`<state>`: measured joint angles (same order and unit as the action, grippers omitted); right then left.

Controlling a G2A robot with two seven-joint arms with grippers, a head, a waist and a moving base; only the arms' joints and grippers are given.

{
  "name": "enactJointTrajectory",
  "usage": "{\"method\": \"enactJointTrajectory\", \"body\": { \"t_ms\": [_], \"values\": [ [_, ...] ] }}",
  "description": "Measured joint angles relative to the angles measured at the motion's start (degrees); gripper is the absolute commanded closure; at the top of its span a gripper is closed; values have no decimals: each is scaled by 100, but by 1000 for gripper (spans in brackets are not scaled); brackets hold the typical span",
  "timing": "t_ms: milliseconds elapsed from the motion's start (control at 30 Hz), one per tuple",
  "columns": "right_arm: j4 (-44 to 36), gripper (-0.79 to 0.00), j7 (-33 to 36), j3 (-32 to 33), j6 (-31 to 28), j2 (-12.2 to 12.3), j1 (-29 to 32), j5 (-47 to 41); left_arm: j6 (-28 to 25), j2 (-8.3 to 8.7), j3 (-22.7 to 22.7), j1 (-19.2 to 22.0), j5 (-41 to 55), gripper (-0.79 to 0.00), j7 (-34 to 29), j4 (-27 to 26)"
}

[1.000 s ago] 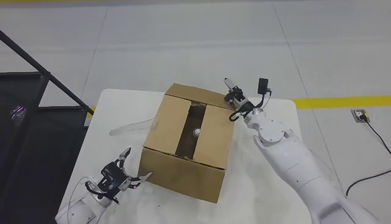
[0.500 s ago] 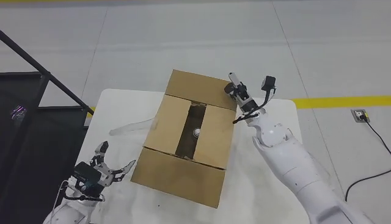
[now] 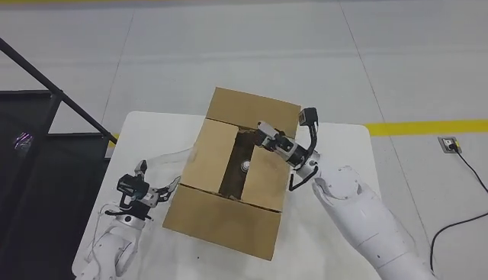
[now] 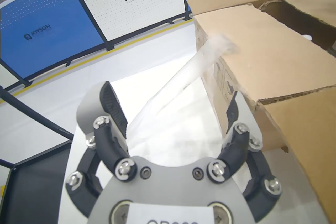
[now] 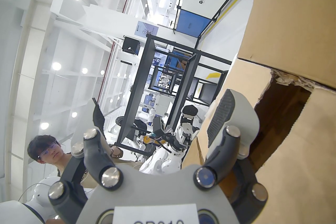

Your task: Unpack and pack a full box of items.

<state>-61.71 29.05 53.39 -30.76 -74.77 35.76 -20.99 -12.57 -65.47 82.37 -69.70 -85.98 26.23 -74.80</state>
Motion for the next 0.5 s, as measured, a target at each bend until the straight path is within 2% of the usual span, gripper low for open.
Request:
{"method": "enactJointTrajectory", "body": {
  "t_ms": [133,200,500],
  "values": [
    [-29,-785,0,-8,33,0,26,22,122,-46,-213,214,-95,-785,19,247],
    [-133,-785,16,-55,233,-5,94,182,88,-57,-263,252,-94,-785,78,306],
    [-230,-785,424,-405,1240,-119,-138,755,-195,-31,-196,78,-65,-785,295,149]
  ]
}}
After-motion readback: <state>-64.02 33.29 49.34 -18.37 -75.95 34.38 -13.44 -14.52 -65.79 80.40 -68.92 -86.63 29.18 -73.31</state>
